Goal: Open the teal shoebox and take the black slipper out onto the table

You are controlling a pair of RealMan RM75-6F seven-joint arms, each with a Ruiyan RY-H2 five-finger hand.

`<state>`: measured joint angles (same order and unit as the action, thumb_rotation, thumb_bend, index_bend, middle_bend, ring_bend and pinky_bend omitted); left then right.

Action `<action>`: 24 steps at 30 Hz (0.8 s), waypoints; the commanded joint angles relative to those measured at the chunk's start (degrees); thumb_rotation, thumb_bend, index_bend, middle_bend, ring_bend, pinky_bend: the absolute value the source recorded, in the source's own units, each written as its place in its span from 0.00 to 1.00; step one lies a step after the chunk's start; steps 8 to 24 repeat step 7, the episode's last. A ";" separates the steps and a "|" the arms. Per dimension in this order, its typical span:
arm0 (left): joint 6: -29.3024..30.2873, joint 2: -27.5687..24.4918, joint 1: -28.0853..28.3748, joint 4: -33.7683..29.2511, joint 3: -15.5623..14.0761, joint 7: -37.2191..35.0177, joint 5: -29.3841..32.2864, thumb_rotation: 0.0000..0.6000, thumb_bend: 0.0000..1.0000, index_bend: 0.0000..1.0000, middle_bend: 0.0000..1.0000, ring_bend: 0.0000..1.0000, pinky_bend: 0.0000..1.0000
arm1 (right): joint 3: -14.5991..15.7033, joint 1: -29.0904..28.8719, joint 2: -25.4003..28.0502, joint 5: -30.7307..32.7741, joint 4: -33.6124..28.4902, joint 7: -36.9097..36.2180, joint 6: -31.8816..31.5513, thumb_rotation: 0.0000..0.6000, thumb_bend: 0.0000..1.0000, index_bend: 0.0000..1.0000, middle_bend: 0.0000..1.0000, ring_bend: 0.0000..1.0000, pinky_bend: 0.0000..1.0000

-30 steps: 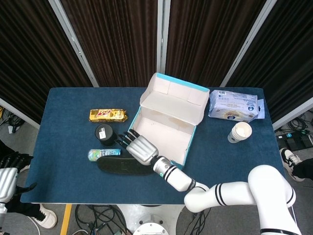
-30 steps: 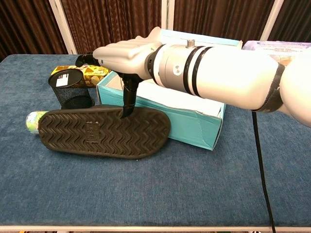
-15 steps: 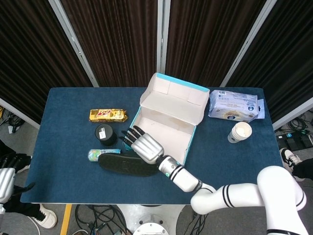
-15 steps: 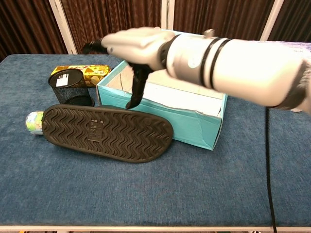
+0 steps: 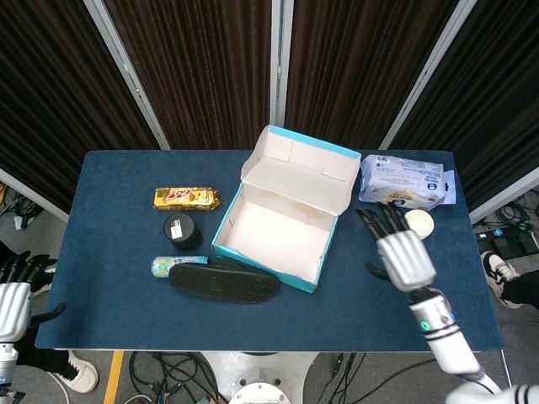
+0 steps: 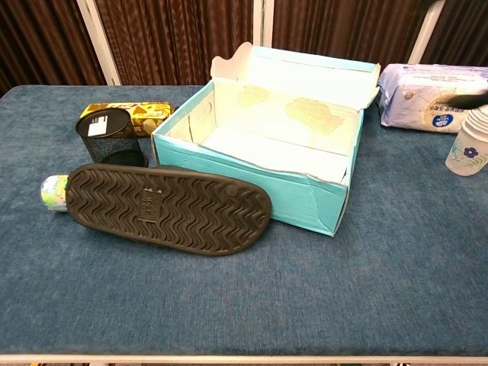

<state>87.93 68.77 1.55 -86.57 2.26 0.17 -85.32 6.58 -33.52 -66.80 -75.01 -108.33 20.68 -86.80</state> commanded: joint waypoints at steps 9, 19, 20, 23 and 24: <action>0.27 1.85 0.26 0.31 0.28 3.97 0.15 1.00 0.00 0.25 0.20 0.10 0.11 | 8.39 19.22 6.41 -6.88 9.88 -19.39 -10.24 1.00 0.10 0.00 0.00 0.00 0.00; 0.27 1.85 0.26 0.31 0.28 3.97 0.15 1.00 0.00 0.25 0.20 0.10 0.11 | 8.39 19.22 6.41 -6.88 9.88 -19.39 -10.24 1.00 0.10 0.00 0.00 0.00 0.00; 0.27 1.85 0.26 0.31 0.28 3.97 0.15 1.00 0.00 0.25 0.20 0.10 0.11 | 8.39 19.22 6.41 -6.88 9.88 -19.39 -10.24 1.00 0.10 0.00 0.00 0.00 0.00; 0.27 1.85 0.26 0.31 0.28 3.97 0.15 1.00 0.00 0.25 0.20 0.10 0.11 | 8.39 19.22 6.41 -6.88 9.88 -19.39 -10.24 1.00 0.10 0.00 0.00 0.00 0.00; 0.27 1.85 0.26 0.31 0.28 3.97 0.15 1.00 0.00 0.25 0.20 0.10 0.11 | 8.39 19.22 6.41 -6.88 9.88 -19.39 -10.24 1.00 0.10 0.00 0.00 0.00 0.00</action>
